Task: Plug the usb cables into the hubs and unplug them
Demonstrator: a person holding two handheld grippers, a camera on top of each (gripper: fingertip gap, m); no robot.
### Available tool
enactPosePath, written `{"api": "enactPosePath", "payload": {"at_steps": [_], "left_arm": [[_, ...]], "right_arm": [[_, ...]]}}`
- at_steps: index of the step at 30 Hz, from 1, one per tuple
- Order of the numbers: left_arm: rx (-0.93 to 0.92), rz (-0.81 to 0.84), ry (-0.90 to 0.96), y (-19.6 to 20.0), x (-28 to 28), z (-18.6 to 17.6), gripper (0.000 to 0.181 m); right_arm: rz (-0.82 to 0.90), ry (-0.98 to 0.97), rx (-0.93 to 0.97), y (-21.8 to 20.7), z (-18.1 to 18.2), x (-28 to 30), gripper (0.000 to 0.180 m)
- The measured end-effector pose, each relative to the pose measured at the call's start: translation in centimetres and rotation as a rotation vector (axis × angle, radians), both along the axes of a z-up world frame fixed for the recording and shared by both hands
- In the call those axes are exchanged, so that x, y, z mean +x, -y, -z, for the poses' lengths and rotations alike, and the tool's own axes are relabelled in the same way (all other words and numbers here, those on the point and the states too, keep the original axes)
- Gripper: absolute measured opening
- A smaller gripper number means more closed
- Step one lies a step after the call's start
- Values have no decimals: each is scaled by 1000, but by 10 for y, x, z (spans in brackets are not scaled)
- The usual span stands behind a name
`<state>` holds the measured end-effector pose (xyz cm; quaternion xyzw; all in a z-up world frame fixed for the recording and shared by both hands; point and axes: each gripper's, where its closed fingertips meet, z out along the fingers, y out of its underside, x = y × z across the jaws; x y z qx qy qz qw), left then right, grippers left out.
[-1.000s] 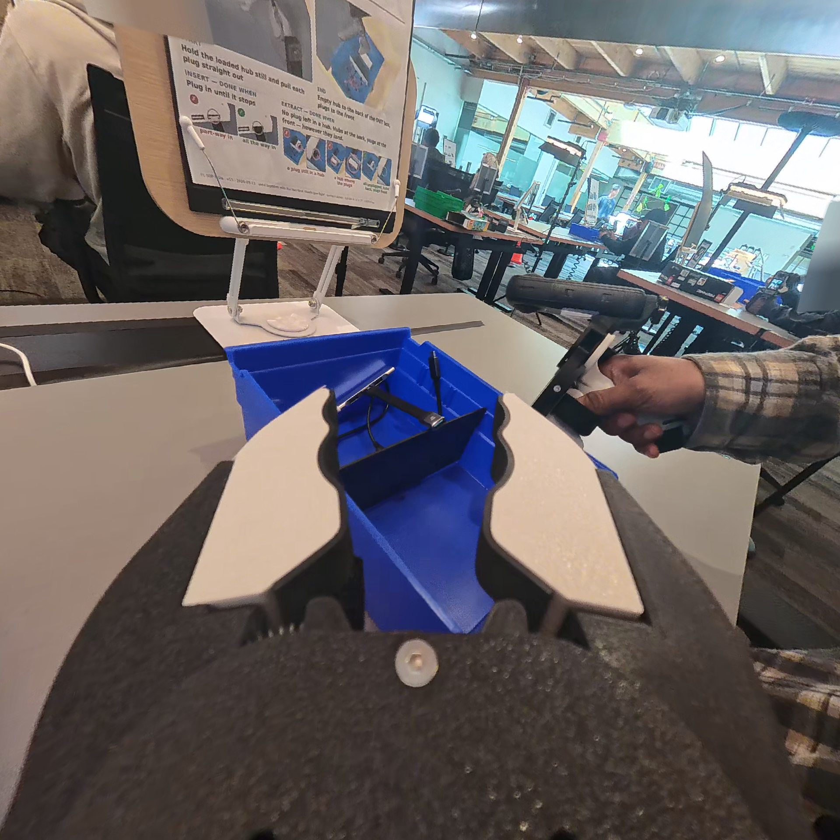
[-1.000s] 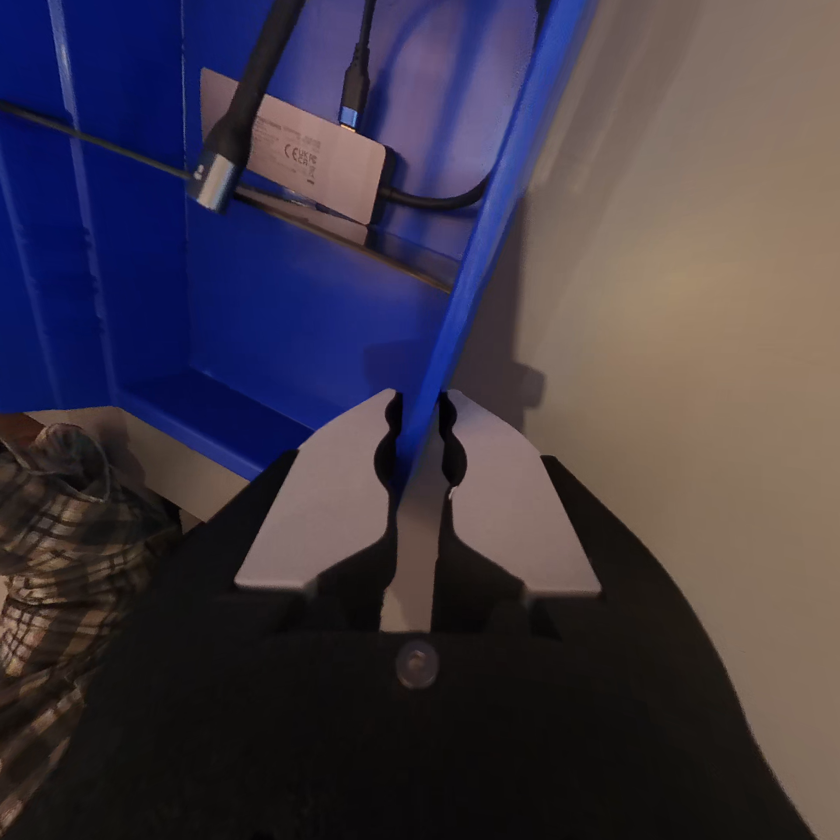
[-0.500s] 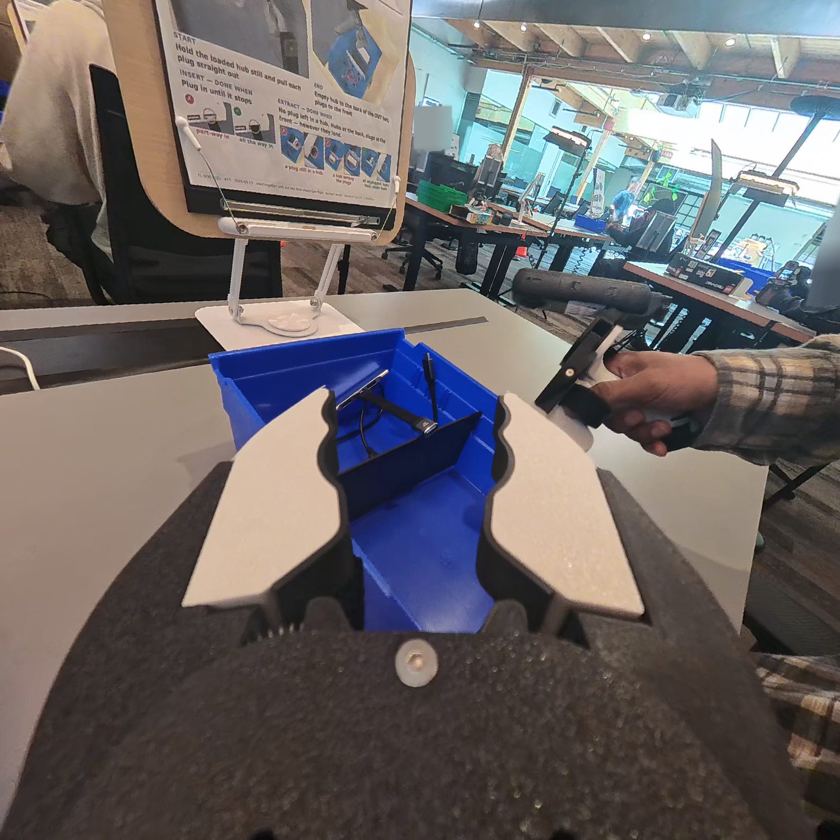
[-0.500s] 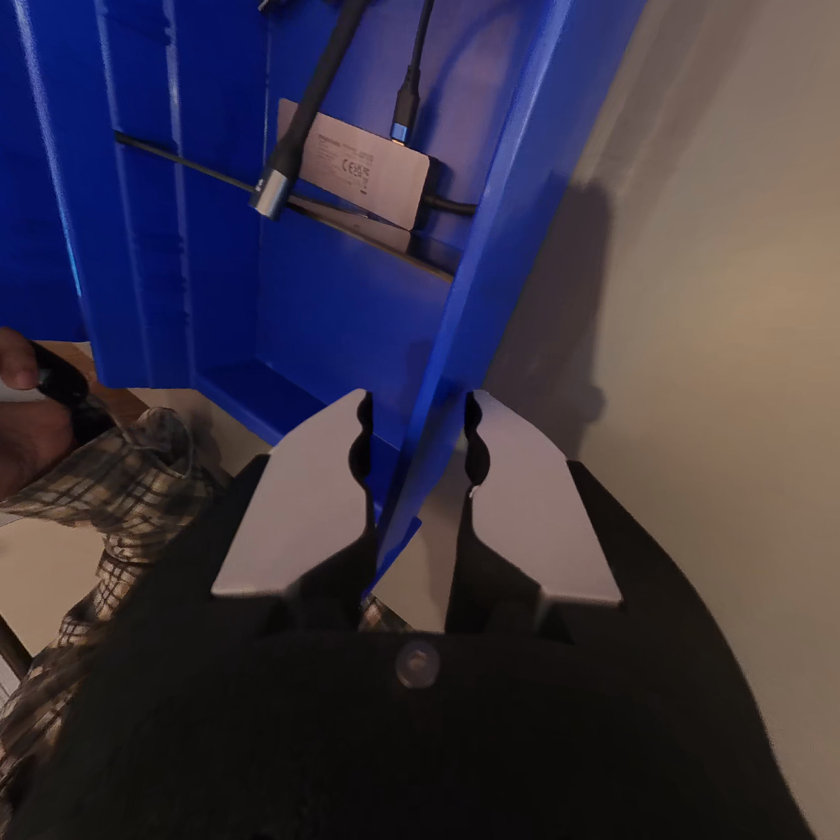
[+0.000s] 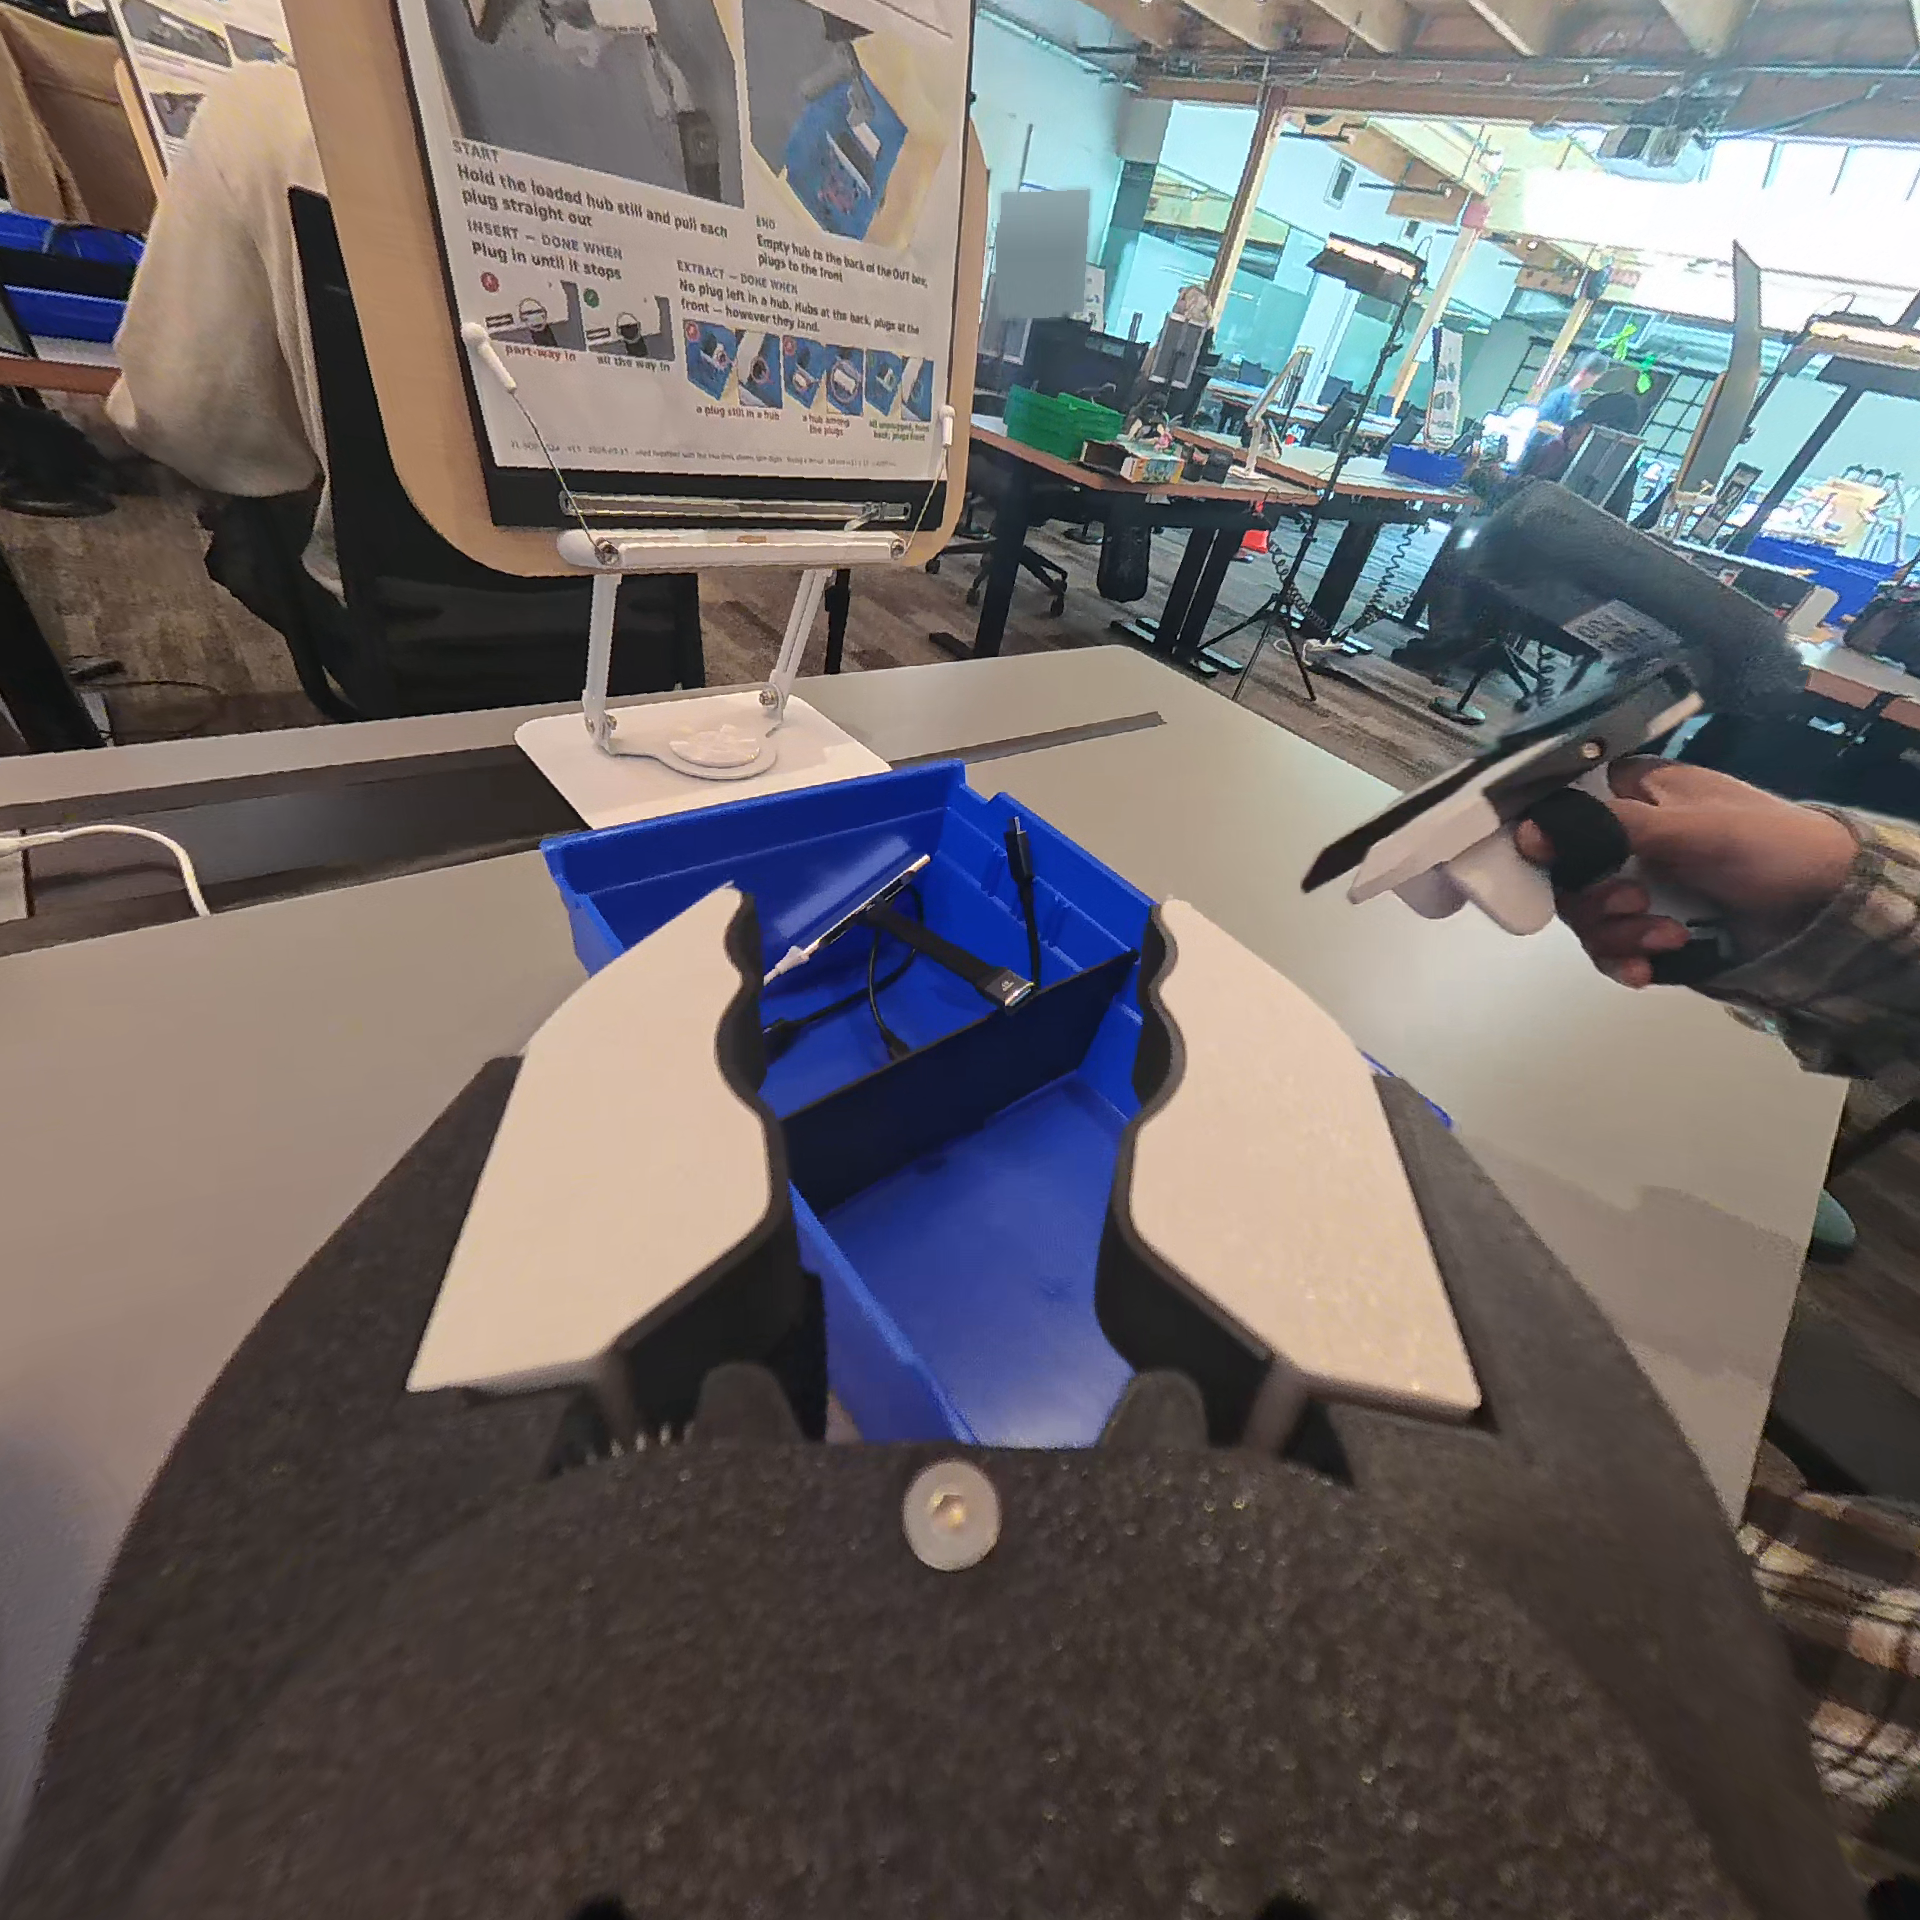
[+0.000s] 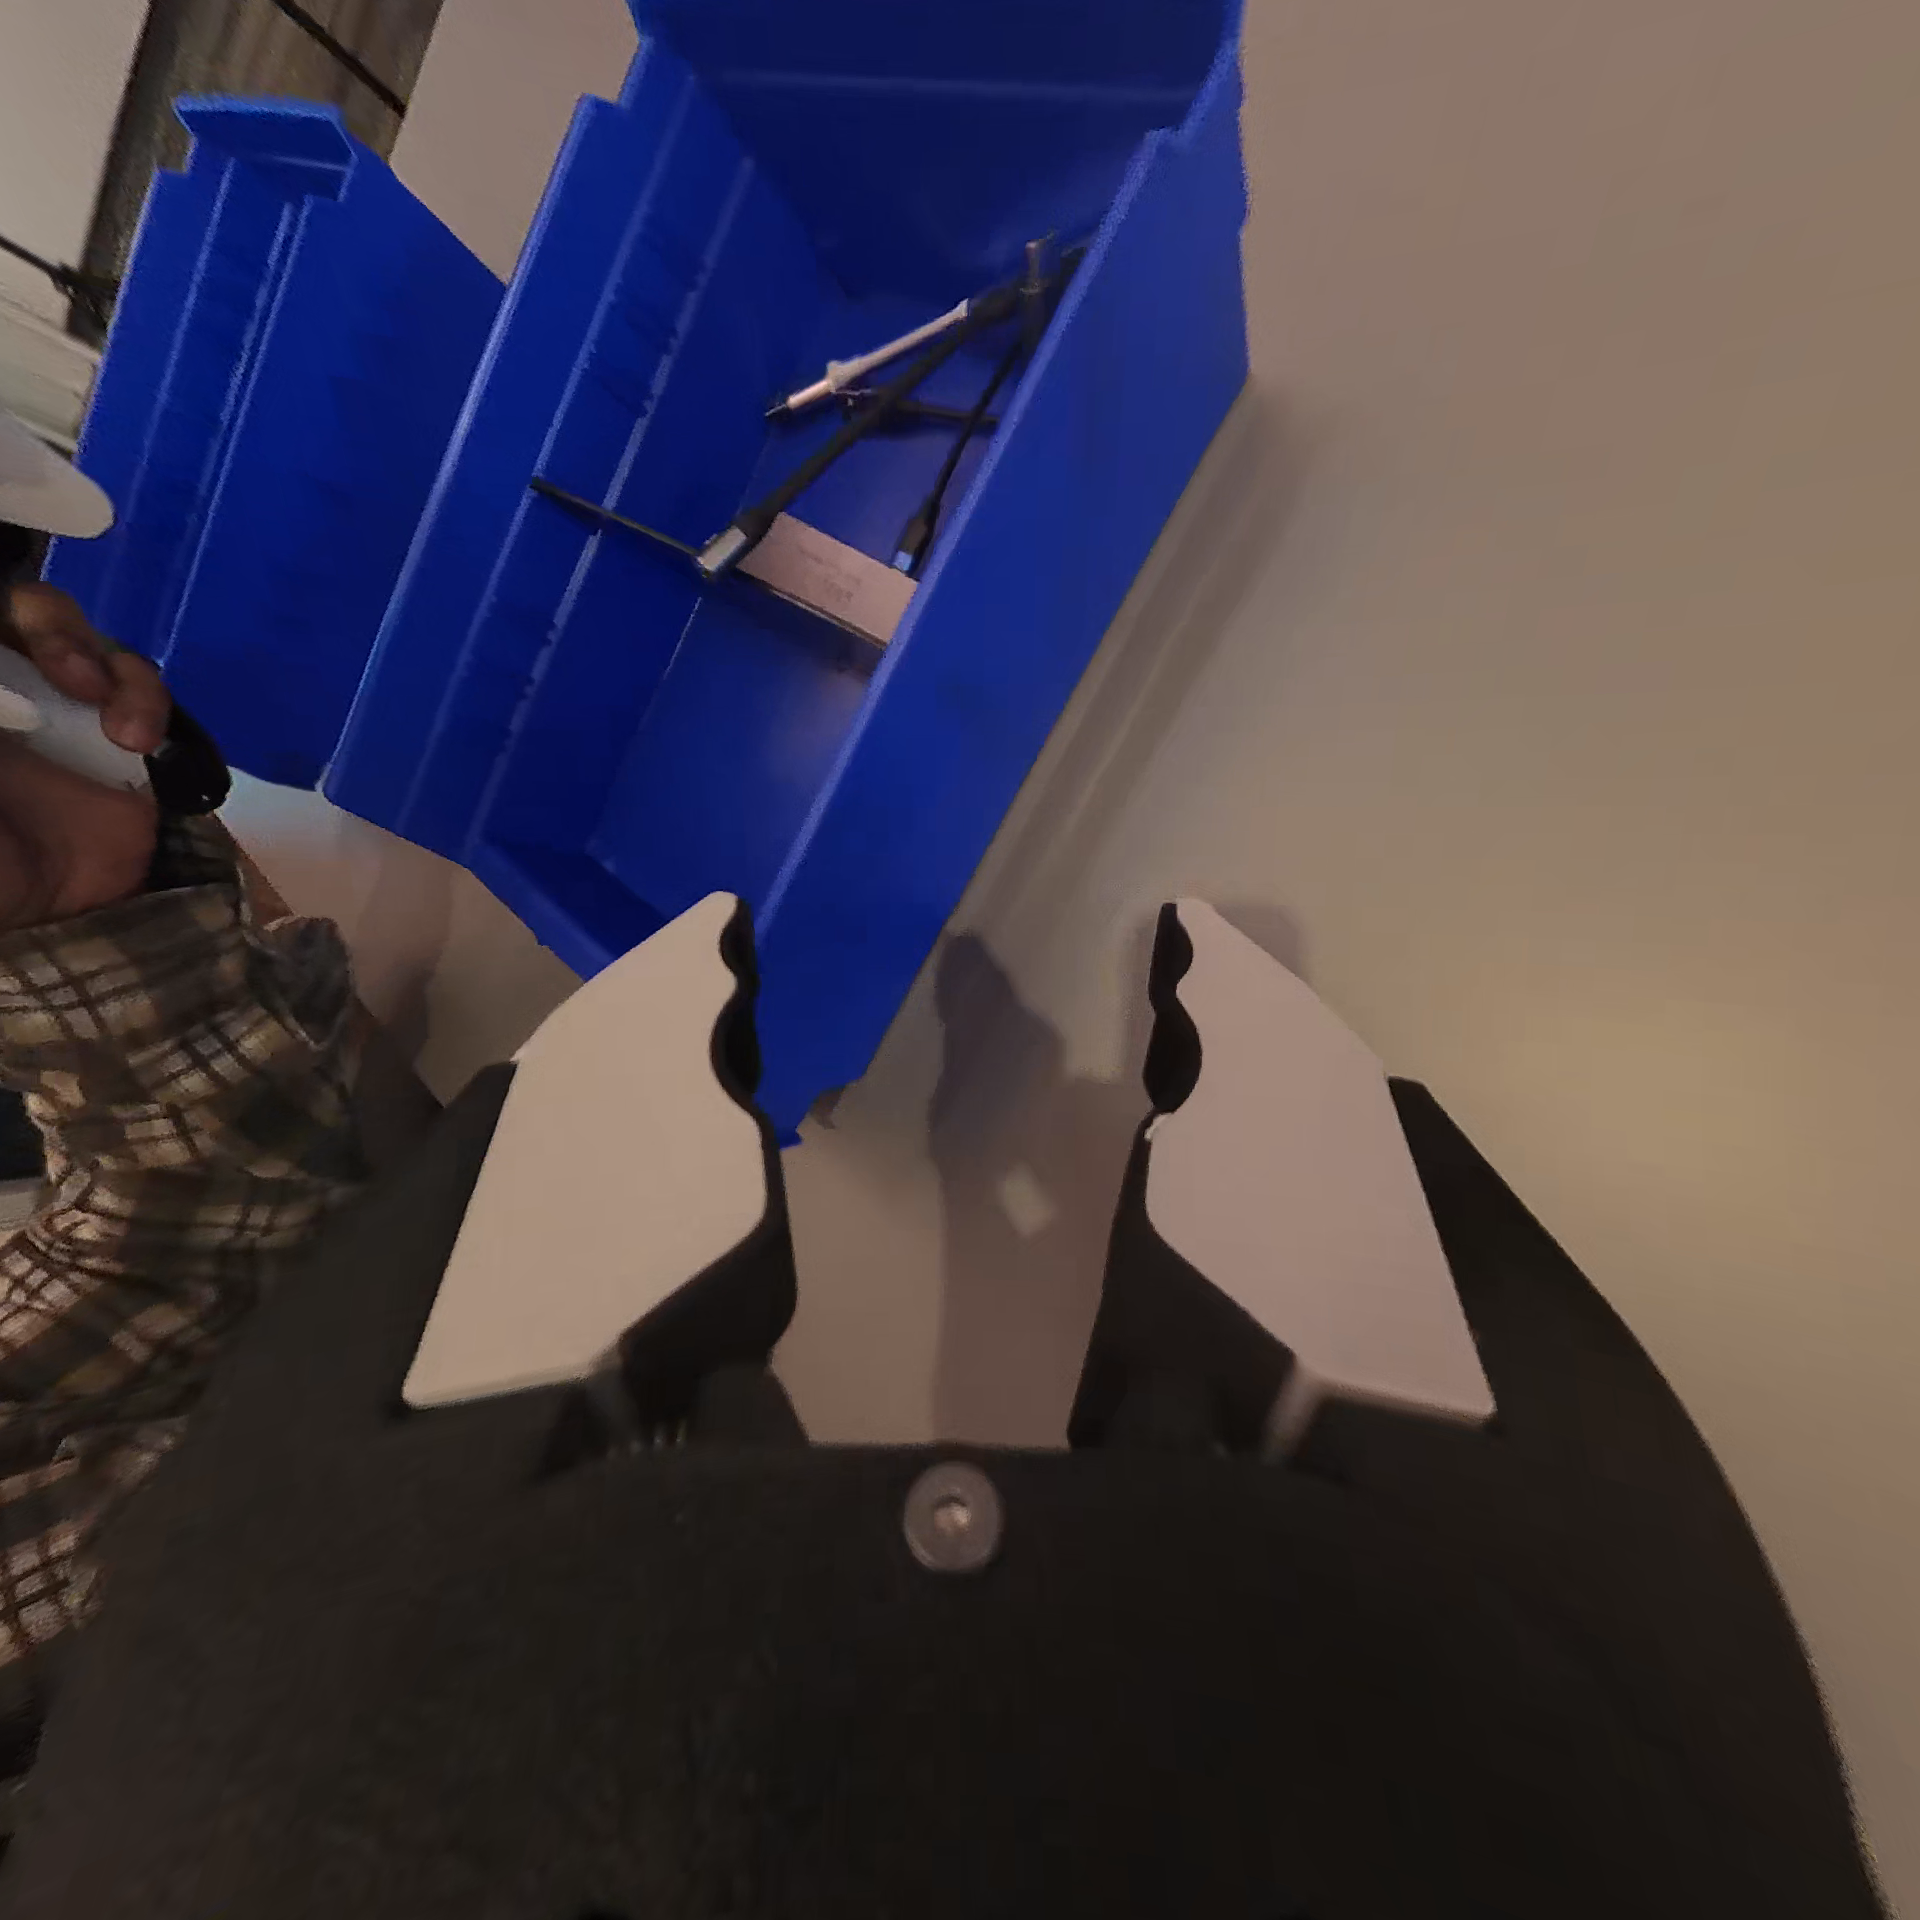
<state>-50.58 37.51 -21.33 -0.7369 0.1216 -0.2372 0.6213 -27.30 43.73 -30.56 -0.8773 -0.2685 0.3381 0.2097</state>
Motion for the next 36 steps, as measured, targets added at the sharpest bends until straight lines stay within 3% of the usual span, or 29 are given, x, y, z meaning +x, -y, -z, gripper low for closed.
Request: {"api": "enactPosePath", "payload": {"at_steps": [13, 36], "left_arm": [[-54, 8, -24, -16, 13, 17, 69], [-80, 8, -17, -18, 9, 28, 69]], "right_arm": [[106, -23, 94, -5, 22, 65, 72], [72, 27, 124, -2, 25, 59, 72]]}}
